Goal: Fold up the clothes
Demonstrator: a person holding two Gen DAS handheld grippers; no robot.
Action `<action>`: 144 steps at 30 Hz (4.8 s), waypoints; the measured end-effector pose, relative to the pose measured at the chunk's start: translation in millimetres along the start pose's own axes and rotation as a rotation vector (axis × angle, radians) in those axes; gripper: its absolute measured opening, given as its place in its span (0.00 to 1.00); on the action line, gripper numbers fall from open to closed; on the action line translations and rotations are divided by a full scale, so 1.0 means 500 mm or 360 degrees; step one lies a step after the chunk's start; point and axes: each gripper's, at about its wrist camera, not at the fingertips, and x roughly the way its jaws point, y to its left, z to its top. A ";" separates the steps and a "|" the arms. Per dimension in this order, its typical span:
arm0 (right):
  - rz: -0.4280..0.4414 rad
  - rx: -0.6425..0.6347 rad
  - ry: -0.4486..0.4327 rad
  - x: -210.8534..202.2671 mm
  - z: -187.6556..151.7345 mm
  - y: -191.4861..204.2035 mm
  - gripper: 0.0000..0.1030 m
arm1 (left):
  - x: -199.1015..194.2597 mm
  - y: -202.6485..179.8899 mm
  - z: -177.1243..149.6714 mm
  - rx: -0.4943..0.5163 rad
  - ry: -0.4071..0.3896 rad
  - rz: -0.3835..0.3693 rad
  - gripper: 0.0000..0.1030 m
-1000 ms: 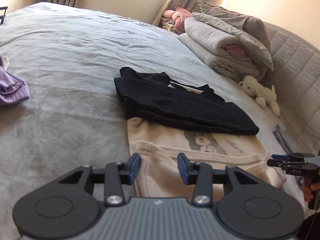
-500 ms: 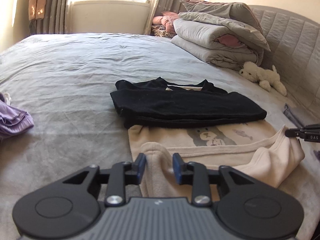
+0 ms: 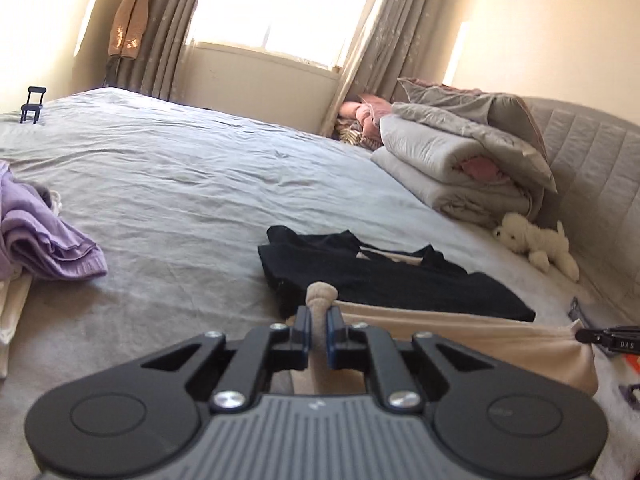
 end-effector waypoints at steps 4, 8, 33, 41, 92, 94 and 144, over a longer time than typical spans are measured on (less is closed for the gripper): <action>-0.0008 0.0052 -0.0060 0.020 0.022 -0.011 0.08 | 0.045 -0.006 0.005 0.0010 0.0035 0.0049 0.08; -0.0047 0.0079 -0.0014 0.079 0.036 -0.006 0.08 | 0.095 -0.002 -0.002 0.0014 0.0125 0.0134 0.09; 0.0047 0.0748 0.0462 0.037 -0.017 -0.054 0.45 | -0.022 0.100 -0.013 -0.0857 0.0673 -0.0089 0.57; 0.0250 0.1159 0.0536 -0.009 -0.050 -0.077 0.45 | -0.043 0.105 -0.068 -0.1295 0.0701 -0.0309 0.57; 0.0281 0.1560 0.0023 0.376 0.183 -0.175 0.15 | 0.401 0.108 0.149 -0.1363 0.0145 0.0002 0.12; 0.0227 0.1488 0.0027 0.389 0.182 -0.173 0.19 | 0.414 0.105 0.150 -0.1273 0.0185 0.0026 0.13; 0.0182 0.0222 -0.0033 0.284 0.146 0.135 0.50 | 0.237 0.051 -0.005 -0.1617 0.0295 0.0018 0.70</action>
